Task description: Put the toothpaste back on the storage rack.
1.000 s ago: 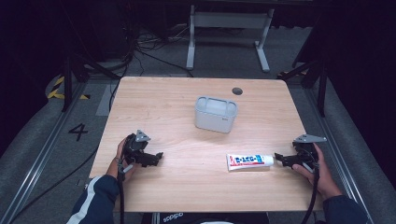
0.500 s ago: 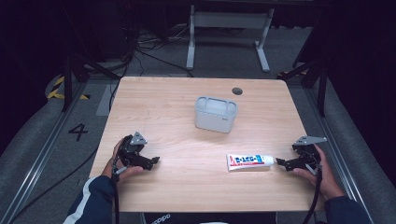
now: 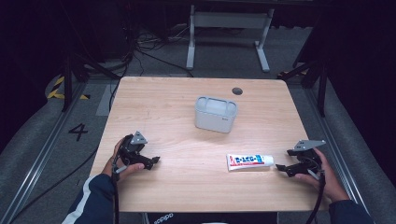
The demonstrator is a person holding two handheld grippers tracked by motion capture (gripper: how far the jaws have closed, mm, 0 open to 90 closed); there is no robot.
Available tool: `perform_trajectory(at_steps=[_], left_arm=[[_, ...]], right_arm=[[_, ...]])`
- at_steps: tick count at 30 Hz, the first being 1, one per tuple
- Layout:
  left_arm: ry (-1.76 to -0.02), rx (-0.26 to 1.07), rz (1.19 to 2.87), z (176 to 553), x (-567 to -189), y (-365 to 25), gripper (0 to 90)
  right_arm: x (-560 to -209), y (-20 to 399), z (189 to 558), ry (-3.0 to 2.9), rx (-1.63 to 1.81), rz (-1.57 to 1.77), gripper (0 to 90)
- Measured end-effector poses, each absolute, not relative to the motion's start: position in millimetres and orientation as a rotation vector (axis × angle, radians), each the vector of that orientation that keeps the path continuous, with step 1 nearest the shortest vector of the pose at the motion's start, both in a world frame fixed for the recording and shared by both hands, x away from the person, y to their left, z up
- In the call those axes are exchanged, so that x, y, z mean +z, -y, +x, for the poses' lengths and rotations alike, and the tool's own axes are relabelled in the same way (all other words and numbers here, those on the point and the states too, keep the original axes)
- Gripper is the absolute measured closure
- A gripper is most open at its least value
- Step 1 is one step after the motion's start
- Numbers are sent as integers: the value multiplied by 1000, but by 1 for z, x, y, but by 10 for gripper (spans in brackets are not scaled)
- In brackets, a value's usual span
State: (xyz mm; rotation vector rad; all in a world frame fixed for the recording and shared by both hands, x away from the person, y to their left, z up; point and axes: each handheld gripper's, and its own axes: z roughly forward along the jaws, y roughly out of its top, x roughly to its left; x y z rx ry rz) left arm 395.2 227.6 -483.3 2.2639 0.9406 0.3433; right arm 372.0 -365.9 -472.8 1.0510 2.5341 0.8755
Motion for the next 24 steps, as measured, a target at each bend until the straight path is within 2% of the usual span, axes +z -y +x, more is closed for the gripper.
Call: perform_trajectory(at_steps=[9,16,20,24], left_arm=[[-929,338,2269,399,-483,-225,0],[-929,337,2271,399,-483,-225,0],[-929,338,2270,399,-483,-225,0],[-929,338,2270,399,-483,-225,0]], right_arm=[[-471,360,364,-2620,874,969,179],[-470,349,374,-2675,833,913,129],[-470,340,383,-2712,804,878,58],[-470,334,388,-2742,784,837,28]])
